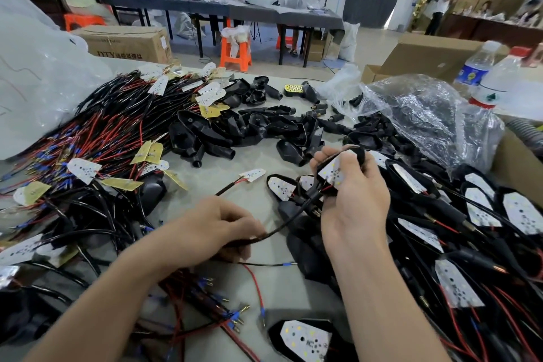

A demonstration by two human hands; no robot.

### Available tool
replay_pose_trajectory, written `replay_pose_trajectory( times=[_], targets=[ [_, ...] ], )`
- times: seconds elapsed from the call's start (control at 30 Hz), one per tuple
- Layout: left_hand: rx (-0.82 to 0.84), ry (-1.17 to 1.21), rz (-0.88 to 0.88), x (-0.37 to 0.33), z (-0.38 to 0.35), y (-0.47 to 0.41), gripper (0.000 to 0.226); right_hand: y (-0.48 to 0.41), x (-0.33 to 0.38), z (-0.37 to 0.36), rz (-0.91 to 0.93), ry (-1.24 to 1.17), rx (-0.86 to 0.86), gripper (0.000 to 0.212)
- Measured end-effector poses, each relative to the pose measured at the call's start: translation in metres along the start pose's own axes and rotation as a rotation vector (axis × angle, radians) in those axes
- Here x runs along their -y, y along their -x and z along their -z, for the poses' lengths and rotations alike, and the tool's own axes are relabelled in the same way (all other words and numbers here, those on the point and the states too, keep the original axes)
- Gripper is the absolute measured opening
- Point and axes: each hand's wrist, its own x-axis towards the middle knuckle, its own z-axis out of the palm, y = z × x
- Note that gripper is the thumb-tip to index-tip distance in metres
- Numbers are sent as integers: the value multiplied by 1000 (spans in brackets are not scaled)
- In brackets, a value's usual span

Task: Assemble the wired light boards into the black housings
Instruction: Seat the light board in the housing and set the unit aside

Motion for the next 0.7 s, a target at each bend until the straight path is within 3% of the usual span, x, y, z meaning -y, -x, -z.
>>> replay_pose_trajectory(
  times=[0.1,0.17,0.2,0.27,0.33,0.37,0.47,0.57,0.7],
  targets=[
    [49,-89,52,-3,21,11,26,-2,7,4,46,76,-12,33],
    [-87,-133,12,-3,28,13,13,-1,11,7,89,187,22,32],
    [-195,-160,-20,-2,29,12,17,2,13,8,122,293,35,25],
    [-398,-274,-53,-1,27,10,16,6,16,8,229,764,46,11],
    [-595,-448,-69,-1,19,9,10,12,13,7,332,1380,79,14],
    [-701,-523,-94,-1,16,9,10,15,13,6,341,1561,89,17],
    [-934,-709,-170,2,11,9,36,23,16,0,288,1691,102,19],
    [-1047,-787,-188,0,10,9,32,28,15,0,245,1804,206,22],
    [-1073,-808,-255,2,12,9,27,37,8,1,202,1901,581,23]
  ],
)
